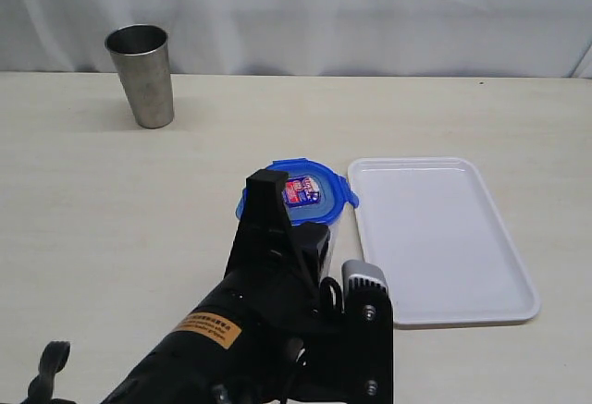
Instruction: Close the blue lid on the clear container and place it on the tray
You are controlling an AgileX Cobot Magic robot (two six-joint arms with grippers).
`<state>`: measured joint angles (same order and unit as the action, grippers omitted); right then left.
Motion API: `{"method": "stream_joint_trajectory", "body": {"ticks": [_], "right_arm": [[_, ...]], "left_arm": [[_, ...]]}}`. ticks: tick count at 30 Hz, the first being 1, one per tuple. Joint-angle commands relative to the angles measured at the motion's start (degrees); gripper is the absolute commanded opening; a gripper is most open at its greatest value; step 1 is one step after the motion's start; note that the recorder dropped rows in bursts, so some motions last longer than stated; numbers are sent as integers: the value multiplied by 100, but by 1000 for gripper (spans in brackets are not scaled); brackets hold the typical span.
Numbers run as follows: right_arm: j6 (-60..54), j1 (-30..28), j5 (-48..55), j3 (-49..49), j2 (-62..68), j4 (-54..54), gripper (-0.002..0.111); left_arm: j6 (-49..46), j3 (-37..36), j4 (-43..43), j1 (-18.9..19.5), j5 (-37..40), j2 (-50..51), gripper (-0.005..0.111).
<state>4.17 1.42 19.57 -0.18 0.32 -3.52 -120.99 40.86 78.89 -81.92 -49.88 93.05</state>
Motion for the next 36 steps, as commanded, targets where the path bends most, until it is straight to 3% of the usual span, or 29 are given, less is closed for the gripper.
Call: {"method": "stream_joint_trajectory", "body": {"ticks": [1, 8, 26, 31, 36], "right_arm": [[16, 6, 8, 18, -32, 7, 5], [16, 6, 8, 18, -32, 7, 5], [16, 6, 8, 18, -32, 7, 5], [16, 6, 8, 18, -32, 7, 5], [16, 6, 8, 18, -32, 7, 5]], "left_arm": [[-180, -3, 67, -10, 162, -25, 4], [-180, -3, 67, -10, -38, -25, 19], [-170, -3, 196, -10, -157, -25, 20], [-170, -3, 284, -10, -137, -25, 44], [-170, -3, 318, -10, -446, -25, 47]]}}
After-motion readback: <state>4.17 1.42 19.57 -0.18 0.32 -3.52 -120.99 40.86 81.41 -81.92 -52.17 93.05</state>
